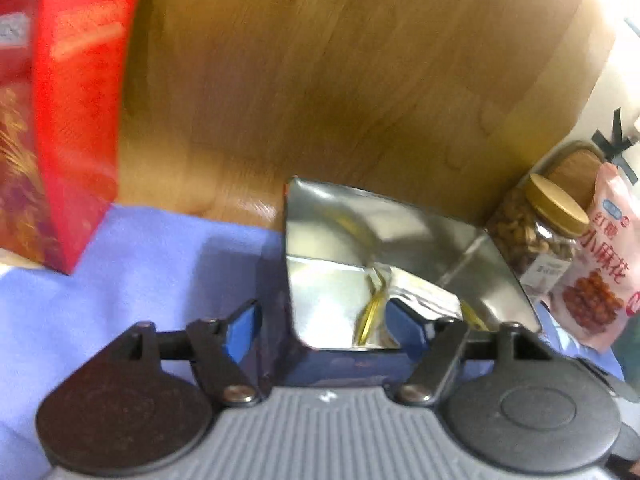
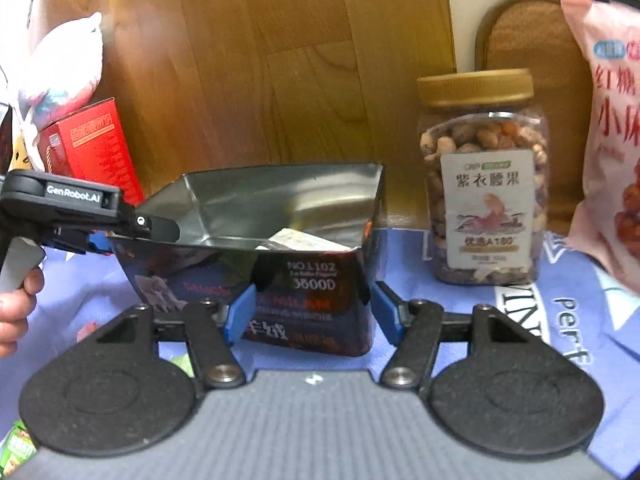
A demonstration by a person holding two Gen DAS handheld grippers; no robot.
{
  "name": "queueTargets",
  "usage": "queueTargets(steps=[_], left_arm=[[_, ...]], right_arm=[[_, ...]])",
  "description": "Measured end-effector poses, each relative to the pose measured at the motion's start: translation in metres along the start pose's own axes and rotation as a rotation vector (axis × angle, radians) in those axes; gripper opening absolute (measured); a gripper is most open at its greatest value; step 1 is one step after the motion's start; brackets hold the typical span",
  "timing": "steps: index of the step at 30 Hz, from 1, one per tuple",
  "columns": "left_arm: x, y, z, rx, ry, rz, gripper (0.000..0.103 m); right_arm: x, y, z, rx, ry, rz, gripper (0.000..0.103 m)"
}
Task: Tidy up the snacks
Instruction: 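Grasp the pink wafer box with the left gripper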
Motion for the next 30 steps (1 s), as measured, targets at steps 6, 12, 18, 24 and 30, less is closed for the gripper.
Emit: queueTargets(steps=[6,12,18,24,30], left_arm=[[0.02,-0.063,0.034,-0.035,-0.058,-0.1,0.071],[-0.026,-0.076,0.057,-0.047,-0.132,0.009,0.077],[-0.049,-0.05,0.068,-0.085,-0.246,0.109,0.078],[-0.065,-0.046,0.038,-0.188,-0.272,0.154,0.042],[-0.047,-0.063,0.021,-0.216,-0.239,0.117,0.03]], right_arm=[[0.006,-0.068,0.041,0.177,0.014,-0.068,0.065],[-0.04,-0.067,0.12,0.313,-0.227,0.021,0.047],[-0.052,-0.052,0.117,0.269,-0.184,0.03,0.046],[-0.065,-0.062,0.131,0.308,-0.191,0.059,0.024],[-0.05,-0.082,0.144,0.305,-0.201,-0.03,0.024]])
Point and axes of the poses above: each gripper's, at about its wrist camera, not at the fingertips, and y roughly the way its jaws point, z to its left, x to its top, the point moved 8 cm from there along y, roughly the way its jaws point, and after that the axes turned 15 degrees about -z, right-handed, at the moved point
